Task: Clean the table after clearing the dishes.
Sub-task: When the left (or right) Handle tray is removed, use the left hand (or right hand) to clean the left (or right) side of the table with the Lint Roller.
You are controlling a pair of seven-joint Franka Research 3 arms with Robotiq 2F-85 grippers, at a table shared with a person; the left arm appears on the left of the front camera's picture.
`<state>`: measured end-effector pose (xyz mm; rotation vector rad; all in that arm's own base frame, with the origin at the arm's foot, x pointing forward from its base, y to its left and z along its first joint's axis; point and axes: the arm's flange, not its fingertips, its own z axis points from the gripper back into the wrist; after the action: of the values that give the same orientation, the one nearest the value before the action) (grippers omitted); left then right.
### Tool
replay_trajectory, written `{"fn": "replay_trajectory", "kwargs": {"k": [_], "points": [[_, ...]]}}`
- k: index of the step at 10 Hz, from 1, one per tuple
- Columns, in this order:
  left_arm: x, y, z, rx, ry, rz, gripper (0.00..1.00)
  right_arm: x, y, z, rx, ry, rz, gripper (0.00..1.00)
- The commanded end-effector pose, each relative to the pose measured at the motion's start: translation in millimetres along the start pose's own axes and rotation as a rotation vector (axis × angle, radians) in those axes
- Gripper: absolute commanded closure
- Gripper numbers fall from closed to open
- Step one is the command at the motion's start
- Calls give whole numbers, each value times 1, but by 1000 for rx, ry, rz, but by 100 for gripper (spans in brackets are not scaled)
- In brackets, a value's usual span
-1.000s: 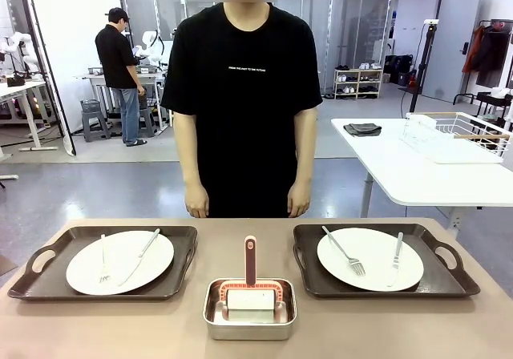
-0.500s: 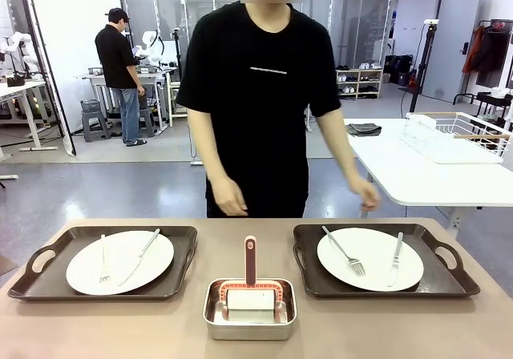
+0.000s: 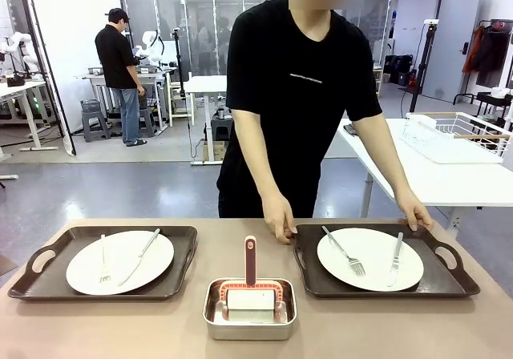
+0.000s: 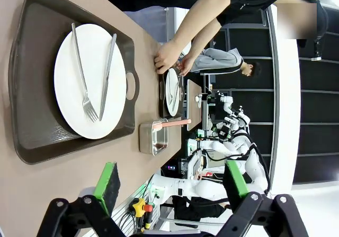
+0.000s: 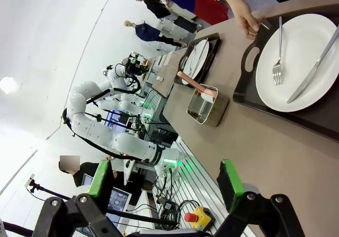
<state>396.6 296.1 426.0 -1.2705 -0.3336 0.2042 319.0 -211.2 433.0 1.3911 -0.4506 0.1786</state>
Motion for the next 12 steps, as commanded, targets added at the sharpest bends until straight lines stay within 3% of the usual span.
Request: {"fn": "replay_trajectory", "kwargs": {"k": [1, 12], "points": [[-2, -1, 2, -7, 10, -9, 0, 0, 1, 0, 6, 5, 1, 0], [-2, -1, 2, -7, 10, -9, 0, 0, 1, 0, 6, 5, 1, 0]]}}
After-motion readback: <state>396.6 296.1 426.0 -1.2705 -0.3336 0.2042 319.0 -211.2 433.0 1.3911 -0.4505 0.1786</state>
